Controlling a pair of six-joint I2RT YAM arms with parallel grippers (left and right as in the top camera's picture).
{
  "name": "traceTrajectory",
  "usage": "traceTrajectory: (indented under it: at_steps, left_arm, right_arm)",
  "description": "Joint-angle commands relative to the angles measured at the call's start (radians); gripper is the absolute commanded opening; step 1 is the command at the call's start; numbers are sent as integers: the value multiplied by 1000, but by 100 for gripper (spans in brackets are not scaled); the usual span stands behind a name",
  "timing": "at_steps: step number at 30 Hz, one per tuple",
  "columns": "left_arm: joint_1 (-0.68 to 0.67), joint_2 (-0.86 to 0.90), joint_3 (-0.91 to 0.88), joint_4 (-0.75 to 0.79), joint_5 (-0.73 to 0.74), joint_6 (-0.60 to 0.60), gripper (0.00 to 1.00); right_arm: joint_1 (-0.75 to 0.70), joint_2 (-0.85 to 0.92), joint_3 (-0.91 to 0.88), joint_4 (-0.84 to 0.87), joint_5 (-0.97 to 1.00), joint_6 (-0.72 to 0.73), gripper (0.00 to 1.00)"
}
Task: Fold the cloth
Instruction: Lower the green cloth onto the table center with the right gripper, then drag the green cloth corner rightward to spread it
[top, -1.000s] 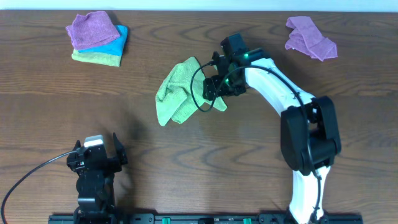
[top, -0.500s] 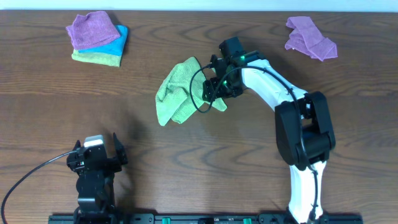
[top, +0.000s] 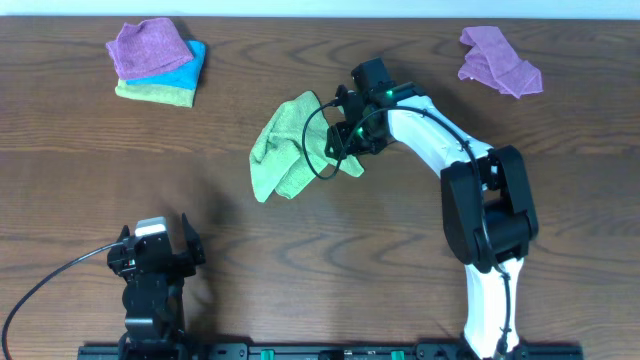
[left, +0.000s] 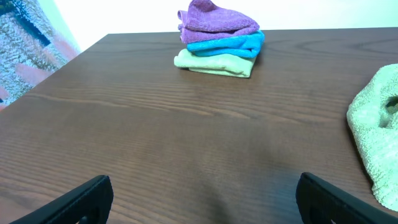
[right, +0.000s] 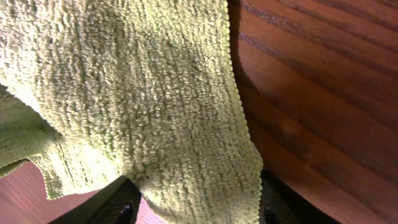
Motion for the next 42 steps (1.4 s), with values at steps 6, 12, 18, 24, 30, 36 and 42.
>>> traceTrajectory:
  at_steps: [6, 12, 18, 24, 30, 36, 42]
  left_arm:
    - [3, -6, -16, -22, 0, 3, 95]
    - [3, -6, -16, -22, 0, 3, 95]
    - [3, -6, -16, -22, 0, 3, 95]
    - [3, -6, -16, -22, 0, 3, 95]
    - [3, -6, -16, -22, 0, 3, 95]
    - [3, -6, -16, -22, 0, 3, 95]
    - [3, -6, -16, -22, 0, 3, 95]
  right_arm:
    - [4, 9, -26, 13, -21, -13, 40]
    - [-12, 8, -30, 13, 60, -13, 2]
    - [-99, -9, -29, -11, 114, -1, 1]
    - [-210, -55, -22, -2, 148, -3, 1]
    - [-257, -71, -21, -24, 175, -13, 2]
    - [-258, -82, -21, -29, 308, -13, 54]
    - [-257, -159, -11, 1, 345, -13, 72]
